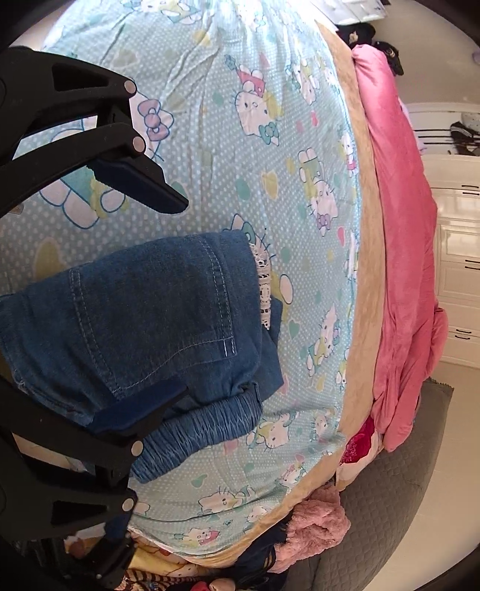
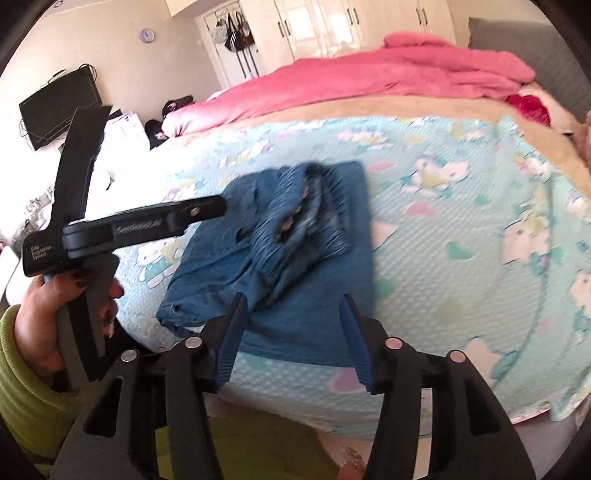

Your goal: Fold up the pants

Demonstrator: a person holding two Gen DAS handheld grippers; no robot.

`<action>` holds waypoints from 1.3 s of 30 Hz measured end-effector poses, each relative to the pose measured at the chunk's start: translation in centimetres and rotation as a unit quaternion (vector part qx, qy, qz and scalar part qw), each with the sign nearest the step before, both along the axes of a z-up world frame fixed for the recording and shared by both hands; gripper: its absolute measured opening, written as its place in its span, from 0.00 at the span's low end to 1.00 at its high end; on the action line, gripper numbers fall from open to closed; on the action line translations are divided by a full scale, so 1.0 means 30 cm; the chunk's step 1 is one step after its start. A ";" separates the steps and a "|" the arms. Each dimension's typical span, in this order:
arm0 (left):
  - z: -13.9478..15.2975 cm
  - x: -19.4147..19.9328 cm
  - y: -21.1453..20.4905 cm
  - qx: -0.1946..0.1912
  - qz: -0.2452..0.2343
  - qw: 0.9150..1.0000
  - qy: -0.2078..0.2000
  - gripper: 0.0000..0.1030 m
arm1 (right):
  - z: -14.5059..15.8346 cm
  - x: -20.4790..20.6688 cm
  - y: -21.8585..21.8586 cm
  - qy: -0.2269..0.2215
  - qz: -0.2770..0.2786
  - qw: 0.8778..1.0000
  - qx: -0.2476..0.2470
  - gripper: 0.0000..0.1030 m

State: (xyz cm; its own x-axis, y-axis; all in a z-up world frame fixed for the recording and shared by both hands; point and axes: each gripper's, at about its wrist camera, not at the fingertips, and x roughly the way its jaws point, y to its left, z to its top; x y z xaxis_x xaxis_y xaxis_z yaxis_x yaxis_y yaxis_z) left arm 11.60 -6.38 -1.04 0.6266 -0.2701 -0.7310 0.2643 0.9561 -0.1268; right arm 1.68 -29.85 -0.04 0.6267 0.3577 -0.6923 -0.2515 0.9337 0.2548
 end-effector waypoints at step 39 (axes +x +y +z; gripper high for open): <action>0.115 -0.179 0.066 0.010 0.032 0.998 -0.048 0.91 | 0.273 0.082 -0.175 -0.139 -0.085 0.983 -0.088 0.93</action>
